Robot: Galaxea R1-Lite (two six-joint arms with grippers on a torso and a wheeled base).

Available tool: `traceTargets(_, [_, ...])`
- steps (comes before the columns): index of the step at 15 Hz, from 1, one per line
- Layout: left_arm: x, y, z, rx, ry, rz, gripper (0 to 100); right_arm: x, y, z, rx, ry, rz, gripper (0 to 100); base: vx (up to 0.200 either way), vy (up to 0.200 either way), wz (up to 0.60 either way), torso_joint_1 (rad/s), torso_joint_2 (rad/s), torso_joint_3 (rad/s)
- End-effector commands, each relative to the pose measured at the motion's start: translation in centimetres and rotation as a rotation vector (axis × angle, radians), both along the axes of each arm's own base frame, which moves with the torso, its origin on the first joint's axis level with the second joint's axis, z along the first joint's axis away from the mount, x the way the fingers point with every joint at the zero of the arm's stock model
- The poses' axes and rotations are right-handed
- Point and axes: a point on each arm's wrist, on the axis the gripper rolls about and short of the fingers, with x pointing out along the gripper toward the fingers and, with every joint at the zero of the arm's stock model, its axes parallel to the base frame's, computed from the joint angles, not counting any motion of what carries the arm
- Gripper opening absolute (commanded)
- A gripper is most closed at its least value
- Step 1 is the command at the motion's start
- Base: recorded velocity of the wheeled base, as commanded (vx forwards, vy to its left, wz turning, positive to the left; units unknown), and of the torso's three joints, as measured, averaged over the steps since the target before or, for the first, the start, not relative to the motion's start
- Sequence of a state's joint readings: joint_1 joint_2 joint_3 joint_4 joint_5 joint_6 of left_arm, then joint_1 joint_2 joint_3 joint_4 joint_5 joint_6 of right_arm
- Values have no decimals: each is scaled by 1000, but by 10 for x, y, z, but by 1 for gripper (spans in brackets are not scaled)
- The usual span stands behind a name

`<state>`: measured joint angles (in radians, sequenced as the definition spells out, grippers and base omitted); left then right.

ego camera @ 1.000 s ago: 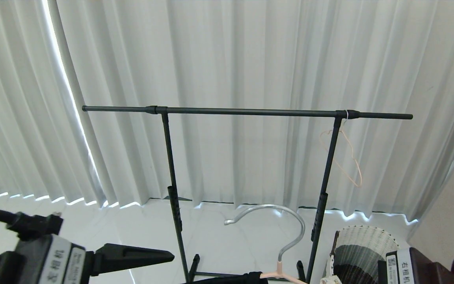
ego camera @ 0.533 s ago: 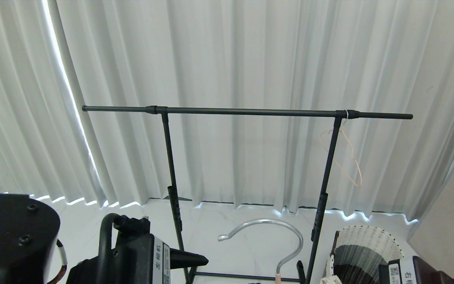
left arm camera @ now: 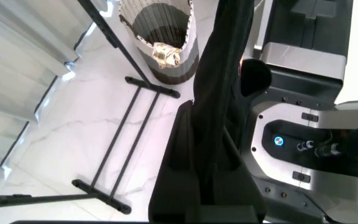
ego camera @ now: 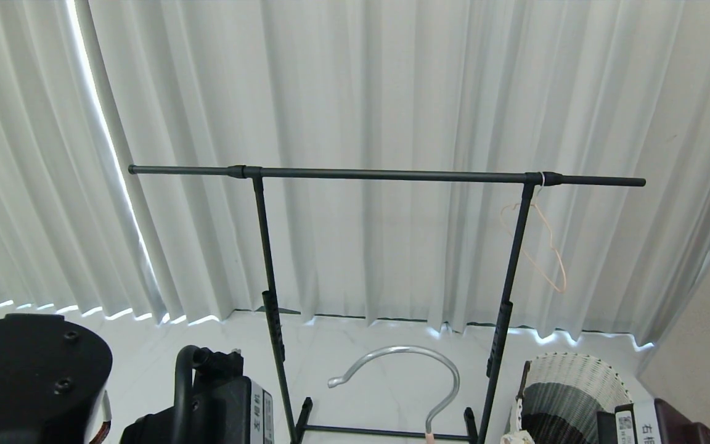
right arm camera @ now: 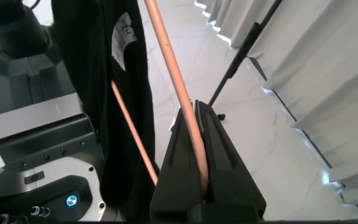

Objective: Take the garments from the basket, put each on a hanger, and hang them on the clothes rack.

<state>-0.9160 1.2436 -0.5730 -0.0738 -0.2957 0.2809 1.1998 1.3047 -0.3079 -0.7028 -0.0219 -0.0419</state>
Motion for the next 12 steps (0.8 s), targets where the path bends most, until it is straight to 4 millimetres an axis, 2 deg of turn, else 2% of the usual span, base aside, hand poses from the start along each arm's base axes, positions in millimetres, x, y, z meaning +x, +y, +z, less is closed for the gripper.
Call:
traceTargets(1, [0,0,-1,4,2,1,0,0,-1,1,5,-2,0,0,0,0,0,0,0,0])
traceTargets(2, [0,0,-1,5,3,1,0,0,-1,0,4,-2,-3,100,0,0,0,0,0,0])
traceTargets(6, [4,8,-10,33,21,57,0,2,-2,1,4,-9,-41,100,0,0,0,0,0,0])
traceTargets(12, [25,31,-18,132,-51,329,0,15,-5,-6,-36,1,-143,100,0,0,0,0,0,0])
